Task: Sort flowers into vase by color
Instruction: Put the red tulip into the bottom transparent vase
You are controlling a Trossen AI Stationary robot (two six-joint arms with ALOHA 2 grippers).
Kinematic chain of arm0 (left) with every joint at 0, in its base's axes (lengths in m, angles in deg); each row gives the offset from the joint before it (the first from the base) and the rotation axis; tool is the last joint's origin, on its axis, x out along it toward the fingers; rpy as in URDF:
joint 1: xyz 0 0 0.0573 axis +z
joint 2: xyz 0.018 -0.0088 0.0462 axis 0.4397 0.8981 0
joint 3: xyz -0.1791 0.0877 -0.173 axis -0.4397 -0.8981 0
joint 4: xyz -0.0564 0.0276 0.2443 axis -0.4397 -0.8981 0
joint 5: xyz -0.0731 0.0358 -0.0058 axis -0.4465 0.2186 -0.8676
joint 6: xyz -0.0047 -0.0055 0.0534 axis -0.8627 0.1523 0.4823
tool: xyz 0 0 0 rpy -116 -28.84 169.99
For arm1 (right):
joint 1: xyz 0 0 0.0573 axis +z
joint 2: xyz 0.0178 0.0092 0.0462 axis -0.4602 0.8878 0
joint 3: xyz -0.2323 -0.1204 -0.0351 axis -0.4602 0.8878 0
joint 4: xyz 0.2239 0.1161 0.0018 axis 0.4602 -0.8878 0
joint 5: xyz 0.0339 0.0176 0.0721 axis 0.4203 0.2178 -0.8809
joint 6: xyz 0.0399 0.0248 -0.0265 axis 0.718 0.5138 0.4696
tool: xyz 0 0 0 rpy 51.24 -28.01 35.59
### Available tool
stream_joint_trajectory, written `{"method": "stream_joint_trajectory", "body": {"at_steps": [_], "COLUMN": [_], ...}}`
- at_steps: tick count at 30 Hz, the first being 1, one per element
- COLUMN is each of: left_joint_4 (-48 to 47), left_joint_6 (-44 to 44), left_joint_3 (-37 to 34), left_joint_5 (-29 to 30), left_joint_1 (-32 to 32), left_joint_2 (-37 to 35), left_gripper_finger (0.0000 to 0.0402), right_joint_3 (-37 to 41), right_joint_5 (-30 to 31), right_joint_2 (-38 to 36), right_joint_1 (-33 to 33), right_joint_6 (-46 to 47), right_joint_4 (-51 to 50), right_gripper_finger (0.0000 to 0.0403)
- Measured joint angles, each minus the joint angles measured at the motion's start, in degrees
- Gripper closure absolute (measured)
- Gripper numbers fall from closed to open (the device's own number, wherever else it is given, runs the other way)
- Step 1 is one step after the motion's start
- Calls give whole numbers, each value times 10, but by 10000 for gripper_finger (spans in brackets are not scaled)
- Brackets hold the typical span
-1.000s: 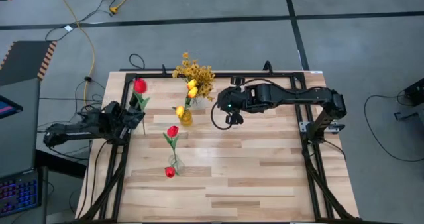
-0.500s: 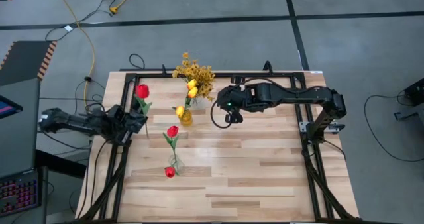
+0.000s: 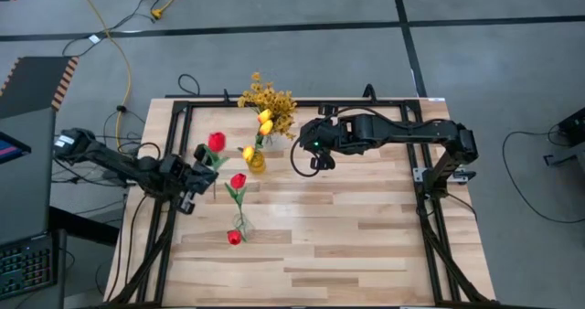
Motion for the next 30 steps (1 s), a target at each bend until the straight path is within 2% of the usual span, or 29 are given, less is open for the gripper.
{"method": "stream_joint_trajectory", "body": {"at_steps": [8,13,21,26,30], "left_joint_4": [110,112,111,111,111], "left_joint_6": [24,28,52,63,64], "left_joint_3": [23,48,122,131,128], "left_joint_5": [13,59,64,126,137], "left_joint_1": [-44,-65,-85,-99,-109], "left_joint_2": [102,158,245,263,263], "left_gripper_finger": [402,402,402,402,402], "right_joint_3": [0,0,0,0,0], "right_joint_5": [0,0,0,0,0], "right_joint_2": [0,0,0,0,0], "right_joint_1": [0,0,0,0,0], "right_joint_6": [0,0,0,0,0], "right_joint_4": [-1,-1,-2,-2,-2], "right_gripper_finger": [236,236,236,236,236]}}
